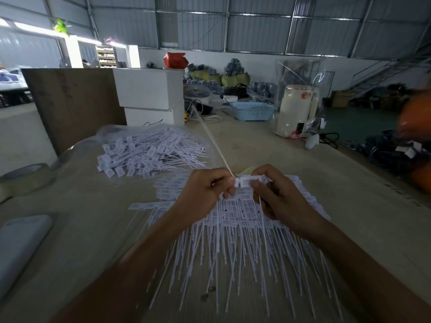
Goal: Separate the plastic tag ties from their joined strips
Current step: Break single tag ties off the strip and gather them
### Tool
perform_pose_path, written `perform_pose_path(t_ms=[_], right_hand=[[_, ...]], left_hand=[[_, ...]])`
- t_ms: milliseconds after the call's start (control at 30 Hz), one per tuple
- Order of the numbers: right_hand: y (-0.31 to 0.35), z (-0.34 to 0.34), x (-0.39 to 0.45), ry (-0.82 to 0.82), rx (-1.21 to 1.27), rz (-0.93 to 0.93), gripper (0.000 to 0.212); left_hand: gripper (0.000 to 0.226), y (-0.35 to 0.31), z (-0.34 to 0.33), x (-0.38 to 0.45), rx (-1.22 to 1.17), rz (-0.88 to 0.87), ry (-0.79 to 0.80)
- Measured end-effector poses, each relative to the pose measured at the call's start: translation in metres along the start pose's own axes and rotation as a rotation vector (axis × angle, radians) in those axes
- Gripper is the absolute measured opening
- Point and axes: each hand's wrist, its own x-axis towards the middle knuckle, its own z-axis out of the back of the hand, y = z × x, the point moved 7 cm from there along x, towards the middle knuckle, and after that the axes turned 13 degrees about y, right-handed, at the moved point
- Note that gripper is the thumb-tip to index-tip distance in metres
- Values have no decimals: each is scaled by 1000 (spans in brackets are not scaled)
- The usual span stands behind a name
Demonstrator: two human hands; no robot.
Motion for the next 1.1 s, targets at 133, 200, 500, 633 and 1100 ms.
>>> perform_pose_path(t_ms=[133, 200, 500, 633, 1100], right_hand=[[5, 0, 1, -41, -87, 6, 16], [1, 1, 0, -42, 32, -11, 15], [-9, -1, 0, -39, 258, -99, 20], [-11, 3, 3, -34, 287, -78, 15], [-16, 1, -4, 211, 384, -221, 24]], left_hand=[[17, 1, 1, 0, -50, 4, -11], [10, -2, 2, 0, -63, -20, -21], [14, -4, -6, 1, -90, -23, 49], [18, -2, -12, 0, -150, 2, 91], [24, -1, -19, 1, -240, 25, 154]])
